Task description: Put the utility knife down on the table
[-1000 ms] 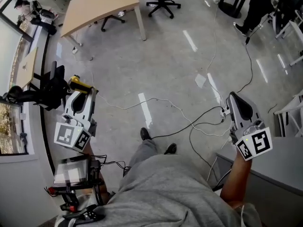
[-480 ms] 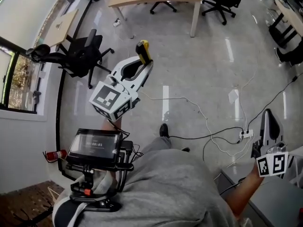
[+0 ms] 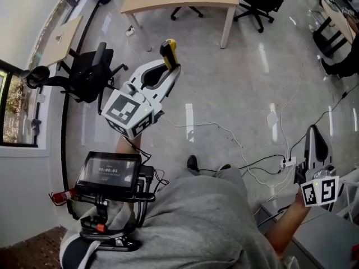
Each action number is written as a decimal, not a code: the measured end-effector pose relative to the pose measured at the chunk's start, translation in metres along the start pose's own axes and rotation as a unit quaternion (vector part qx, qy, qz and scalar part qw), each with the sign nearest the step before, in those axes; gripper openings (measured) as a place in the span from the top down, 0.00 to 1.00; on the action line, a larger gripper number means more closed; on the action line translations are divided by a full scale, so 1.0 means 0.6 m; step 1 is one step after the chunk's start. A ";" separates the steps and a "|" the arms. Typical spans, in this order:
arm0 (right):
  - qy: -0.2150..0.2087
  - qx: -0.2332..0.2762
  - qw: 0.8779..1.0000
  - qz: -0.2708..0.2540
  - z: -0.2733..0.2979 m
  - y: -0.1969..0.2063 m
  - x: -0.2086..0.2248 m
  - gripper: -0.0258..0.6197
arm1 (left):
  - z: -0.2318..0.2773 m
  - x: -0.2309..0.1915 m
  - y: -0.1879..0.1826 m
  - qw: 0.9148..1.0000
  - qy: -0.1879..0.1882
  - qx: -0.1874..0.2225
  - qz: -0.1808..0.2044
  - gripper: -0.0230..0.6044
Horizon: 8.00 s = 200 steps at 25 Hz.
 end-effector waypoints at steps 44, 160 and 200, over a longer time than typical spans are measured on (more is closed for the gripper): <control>-0.044 0.003 0.998 0.034 0.588 0.089 0.615 0.94 | 0.817 -0.291 -0.017 1.000 0.006 -0.016 0.007 0.87; -0.429 0.180 0.884 -0.041 2.173 -0.025 1.232 0.95 | 1.586 -1.082 -0.057 0.912 -0.410 0.001 -0.016 0.87; -0.583 0.140 0.800 -0.034 2.615 -0.097 1.072 0.95 | 1.558 -1.284 -0.027 0.819 -0.569 -0.024 -0.078 0.87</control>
Point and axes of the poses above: the fingertips, and each gripper's own axes: z forward along the fingers, x to its right, y out of its underside, the point moved 9 cm from there along -z, backward along the fingers, and after that the axes turned 3 degrees about -z, right-handed, at the moved point
